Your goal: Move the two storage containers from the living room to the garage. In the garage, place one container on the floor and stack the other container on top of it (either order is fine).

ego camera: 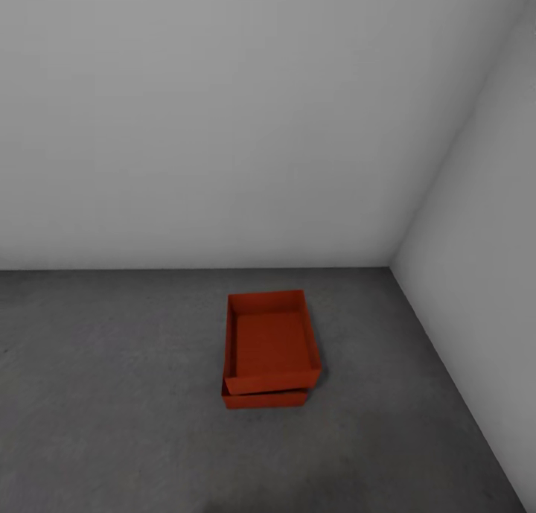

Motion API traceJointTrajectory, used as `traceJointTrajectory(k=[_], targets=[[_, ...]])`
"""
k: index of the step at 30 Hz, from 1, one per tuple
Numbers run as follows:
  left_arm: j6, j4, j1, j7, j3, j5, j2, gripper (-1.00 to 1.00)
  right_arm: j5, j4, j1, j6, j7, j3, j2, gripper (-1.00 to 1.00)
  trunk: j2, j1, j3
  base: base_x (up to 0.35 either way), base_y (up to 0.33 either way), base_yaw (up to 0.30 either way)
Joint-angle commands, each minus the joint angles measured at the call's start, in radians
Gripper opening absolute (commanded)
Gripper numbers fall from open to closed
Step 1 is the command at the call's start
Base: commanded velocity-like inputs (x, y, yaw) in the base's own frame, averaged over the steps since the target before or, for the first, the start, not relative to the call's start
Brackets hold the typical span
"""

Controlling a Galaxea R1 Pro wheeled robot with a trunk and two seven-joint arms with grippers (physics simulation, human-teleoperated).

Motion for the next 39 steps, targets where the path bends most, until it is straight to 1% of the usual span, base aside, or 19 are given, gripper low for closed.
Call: traceJointTrajectory(k=[1,39], targets=[[0.004,0.000,0.000,0.002,-0.005,0.010,0.000,1.00,-0.007,0.003,-0.001,-0.005,-0.001,0.008,0.001,1.00,-0.001,0.000,0.001,0.000,0.000,0.000],[0.004,0.000,-0.001,0.002,-0.005,0.011,0.000,1.00,-0.003,0.003,-0.001,-0.007,-0.006,0.008,0.001,1.00,-0.001,0.000,0.060,0.000,0.000,0.000]])
